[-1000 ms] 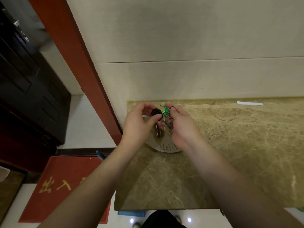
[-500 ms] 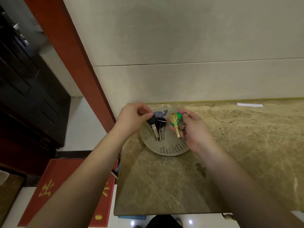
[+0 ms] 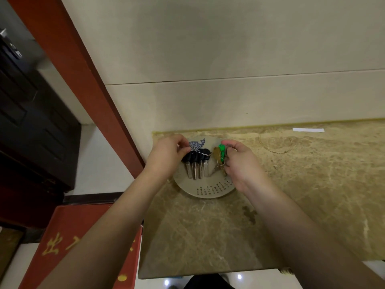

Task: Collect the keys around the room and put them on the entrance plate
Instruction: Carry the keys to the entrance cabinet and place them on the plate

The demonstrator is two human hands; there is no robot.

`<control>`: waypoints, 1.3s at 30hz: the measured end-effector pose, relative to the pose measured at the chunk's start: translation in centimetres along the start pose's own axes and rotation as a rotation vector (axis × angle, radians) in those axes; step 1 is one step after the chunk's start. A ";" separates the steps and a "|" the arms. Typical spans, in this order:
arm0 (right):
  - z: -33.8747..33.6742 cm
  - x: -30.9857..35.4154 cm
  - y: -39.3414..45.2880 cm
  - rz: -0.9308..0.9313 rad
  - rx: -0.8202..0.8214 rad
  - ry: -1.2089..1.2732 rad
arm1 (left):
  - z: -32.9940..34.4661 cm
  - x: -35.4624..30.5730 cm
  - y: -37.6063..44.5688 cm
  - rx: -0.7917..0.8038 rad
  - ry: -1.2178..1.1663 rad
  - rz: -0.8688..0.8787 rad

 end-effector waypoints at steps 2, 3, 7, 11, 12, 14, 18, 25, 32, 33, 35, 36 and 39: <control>0.0 -0.1 0.1 -0.001 0.005 -0.019 | 0.2 -0.8 0.0 -0.009 0.006 0.089; 0.0 -0.1 0.1 -0.001 0.009 -0.024 | 0.5 -1.4 -0.1 0.013 0.014 0.140; -0.1 0.0 -0.6 0.014 0.023 0.016 | 2.9 -4.0 -0.3 0.177 0.264 0.352; -0.4 0.1 -0.8 0.005 0.012 0.012 | 3.9 -4.5 0.3 0.200 0.375 0.371; -0.5 0.1 -0.7 -0.002 0.001 0.002 | 3.8 -4.5 0.4 0.188 0.379 0.369; -0.6 0.1 -0.6 -0.012 -0.002 -0.013 | 3.6 -4.4 0.7 0.164 0.369 0.356; -0.4 -0.1 -0.3 -0.032 0.002 -0.096 | 3.0 -3.3 1.1 0.125 0.320 0.269; -0.2 1.0 -0.1 -0.163 -0.026 -0.249 | 2.9 -3.1 1.0 0.064 0.274 0.241; -1.0 2.1 0.1 -0.267 0.006 -0.344 | 2.8 -3.6 0.5 0.054 0.268 0.319; -1.3 2.2 0.1 -0.280 0.009 -0.351 | 2.9 -3.8 0.4 0.066 0.295 0.346; -1.7 2.6 0.0 -0.310 0.030 -0.369 | 3.1 -4.2 0.3 0.105 0.343 0.375; -1.8 2.9 0.0 -0.329 0.042 -0.398 | 3.3 -4.4 0.3 0.123 0.366 0.374; -2.0 3.7 0.3 -0.373 0.069 -0.517 | 3.7 -4.9 0.3 0.162 0.470 0.357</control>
Point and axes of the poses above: each hand's wrist, its own y-axis towards the middle knuckle, its own z-axis out of the palm, x = y × z, the point moved 6 cm from there along y, towards the middle knuckle, and after that the axes turned 4 degrees about -y, right-handed, at the moved point
